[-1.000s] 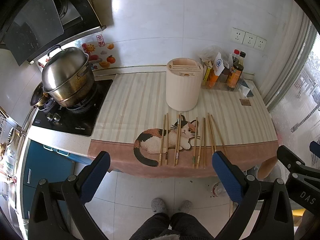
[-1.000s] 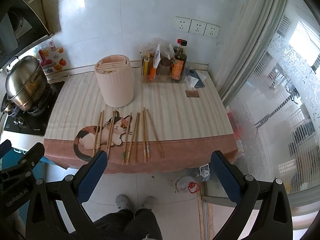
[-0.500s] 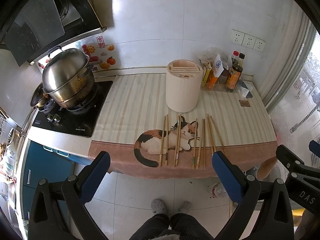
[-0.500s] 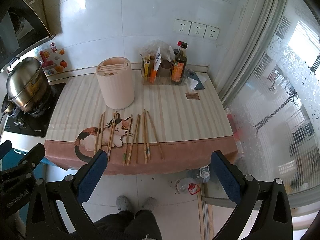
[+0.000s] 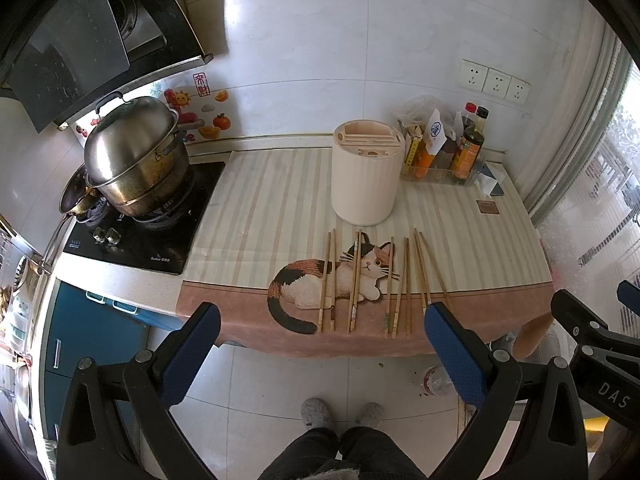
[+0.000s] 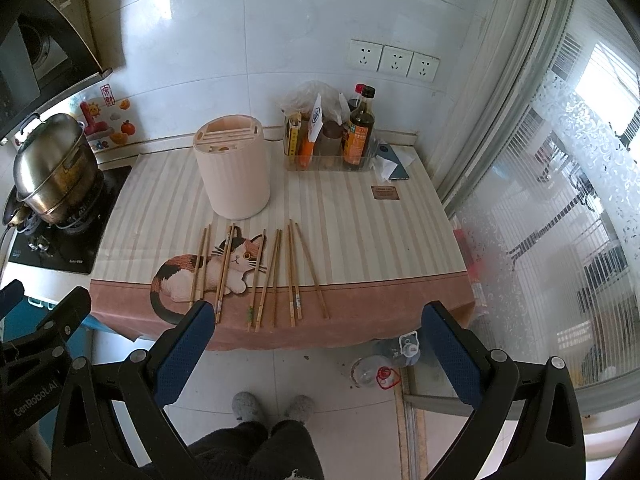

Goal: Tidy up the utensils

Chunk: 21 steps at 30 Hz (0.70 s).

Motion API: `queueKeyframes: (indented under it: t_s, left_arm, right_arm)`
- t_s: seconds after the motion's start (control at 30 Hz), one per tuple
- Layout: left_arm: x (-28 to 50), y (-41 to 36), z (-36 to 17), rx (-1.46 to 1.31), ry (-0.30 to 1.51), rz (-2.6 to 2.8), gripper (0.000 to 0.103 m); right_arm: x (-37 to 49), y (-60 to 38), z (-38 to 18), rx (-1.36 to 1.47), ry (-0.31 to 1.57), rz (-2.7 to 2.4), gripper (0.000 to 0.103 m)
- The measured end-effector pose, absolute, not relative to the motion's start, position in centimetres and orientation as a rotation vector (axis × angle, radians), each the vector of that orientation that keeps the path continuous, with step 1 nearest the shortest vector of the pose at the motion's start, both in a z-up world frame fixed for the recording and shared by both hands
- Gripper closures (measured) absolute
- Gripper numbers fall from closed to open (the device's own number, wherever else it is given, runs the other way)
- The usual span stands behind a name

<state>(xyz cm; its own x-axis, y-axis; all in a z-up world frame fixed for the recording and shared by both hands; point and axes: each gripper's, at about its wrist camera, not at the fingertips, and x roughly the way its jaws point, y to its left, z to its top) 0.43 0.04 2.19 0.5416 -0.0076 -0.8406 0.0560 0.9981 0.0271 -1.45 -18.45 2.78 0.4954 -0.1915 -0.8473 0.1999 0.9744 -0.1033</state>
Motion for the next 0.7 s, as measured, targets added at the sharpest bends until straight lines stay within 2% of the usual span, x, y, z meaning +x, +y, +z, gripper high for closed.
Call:
queueKeyframes:
  t_s: [0.7]
  left_arm:
    - [2.5,0.6,1.2,0.075,0.954,-0.041,0.0]
  right_arm:
    - [-1.2,-18.3,2.7,0.065,1.012,-0.239,0.0]
